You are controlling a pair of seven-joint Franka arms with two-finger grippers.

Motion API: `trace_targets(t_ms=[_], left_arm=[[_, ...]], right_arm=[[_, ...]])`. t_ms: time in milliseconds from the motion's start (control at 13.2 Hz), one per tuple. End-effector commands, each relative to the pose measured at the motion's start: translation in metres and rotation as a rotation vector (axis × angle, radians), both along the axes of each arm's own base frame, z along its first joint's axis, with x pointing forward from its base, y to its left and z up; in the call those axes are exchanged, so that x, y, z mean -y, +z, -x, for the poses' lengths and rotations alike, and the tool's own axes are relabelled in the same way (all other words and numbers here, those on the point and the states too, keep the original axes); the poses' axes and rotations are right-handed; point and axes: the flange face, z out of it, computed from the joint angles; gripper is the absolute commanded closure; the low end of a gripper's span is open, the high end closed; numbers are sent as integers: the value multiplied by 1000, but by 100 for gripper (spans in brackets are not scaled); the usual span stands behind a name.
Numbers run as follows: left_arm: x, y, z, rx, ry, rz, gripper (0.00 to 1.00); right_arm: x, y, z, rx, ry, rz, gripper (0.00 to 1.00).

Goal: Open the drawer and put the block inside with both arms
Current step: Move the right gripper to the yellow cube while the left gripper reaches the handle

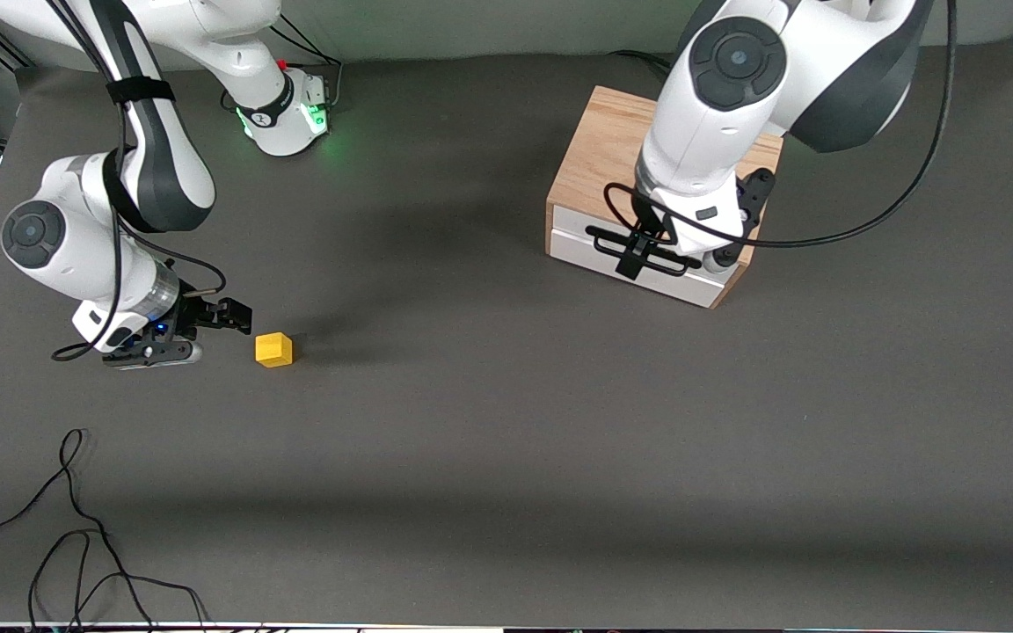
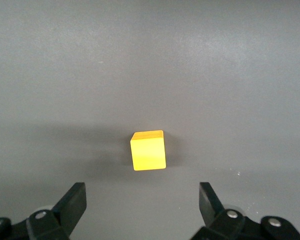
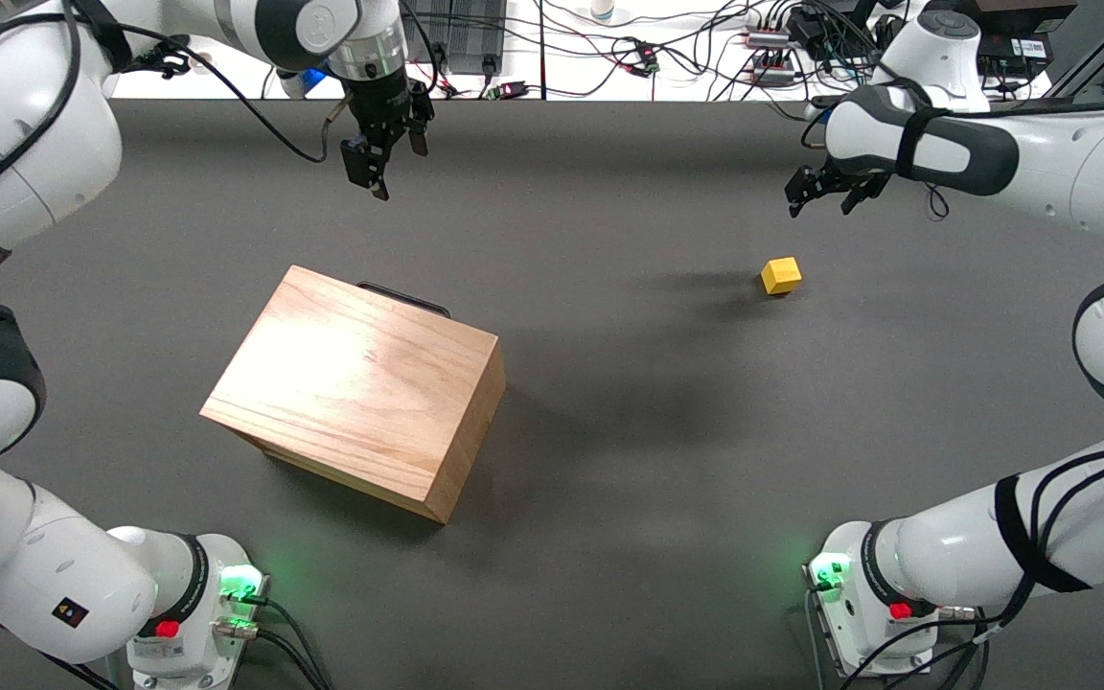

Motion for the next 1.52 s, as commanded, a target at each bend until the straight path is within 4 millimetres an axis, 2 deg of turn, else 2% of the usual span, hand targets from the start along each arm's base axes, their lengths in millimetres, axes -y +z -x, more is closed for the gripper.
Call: trace_targets(t_ms=[0, 228, 380, 684, 987, 1443], left_arm=[[4, -4, 9, -27, 41, -43, 0], [-2, -10, 14, -78, 37, -79, 0], [-4, -23, 14, -94, 34, -89, 0], [-12, -73, 12, -89, 38, -85, 0], [-15, -118, 16, -71, 56, -77, 0], [-12, -159, 11, -84, 68, -89, 0]], right_arm=[[-3, -5, -2, 13, 12, 12, 0], [-4, -12, -4, 6, 13, 15, 0], [-4, -19, -5, -5, 9, 16, 0], [-5, -31, -15, -14, 4, 20, 0], [-5, -38, -15, -26, 3, 22, 0], [-4, -44, -15, -35, 1, 24, 0]])
